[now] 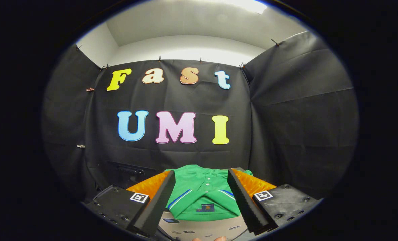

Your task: Put the clothes into the washing machine and then close the washing machine lid.

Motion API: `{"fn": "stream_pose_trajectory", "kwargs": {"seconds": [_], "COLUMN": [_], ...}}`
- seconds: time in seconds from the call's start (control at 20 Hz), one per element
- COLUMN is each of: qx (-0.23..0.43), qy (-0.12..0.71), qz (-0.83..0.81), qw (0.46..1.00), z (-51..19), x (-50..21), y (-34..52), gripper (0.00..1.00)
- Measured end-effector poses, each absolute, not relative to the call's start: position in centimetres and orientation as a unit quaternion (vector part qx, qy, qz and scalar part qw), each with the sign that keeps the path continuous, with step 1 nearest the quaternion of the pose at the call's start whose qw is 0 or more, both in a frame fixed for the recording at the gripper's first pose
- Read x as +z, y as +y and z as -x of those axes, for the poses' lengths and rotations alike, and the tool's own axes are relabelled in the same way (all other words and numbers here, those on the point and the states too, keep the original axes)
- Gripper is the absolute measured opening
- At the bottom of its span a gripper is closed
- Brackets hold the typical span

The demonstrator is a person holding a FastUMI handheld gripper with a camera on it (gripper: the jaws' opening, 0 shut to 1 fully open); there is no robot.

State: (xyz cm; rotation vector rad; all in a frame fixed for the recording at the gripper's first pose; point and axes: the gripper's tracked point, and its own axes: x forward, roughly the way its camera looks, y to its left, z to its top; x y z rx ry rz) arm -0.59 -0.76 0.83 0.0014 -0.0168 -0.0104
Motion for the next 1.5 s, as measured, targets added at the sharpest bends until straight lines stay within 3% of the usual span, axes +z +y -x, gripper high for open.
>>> {"fn": "stream_pose_trajectory", "kwargs": {"seconds": [0.75,1.5], "qx": [-0.01,0.02], "qy": [0.009,0.075], "qz": [0.003,0.002], "qw": [1.0,0.997], "z": [-0.2,-6.0], "x": [-0.6,0.2], "y": [-0.9,-0.3], "gripper": [0.98,0.98]}}
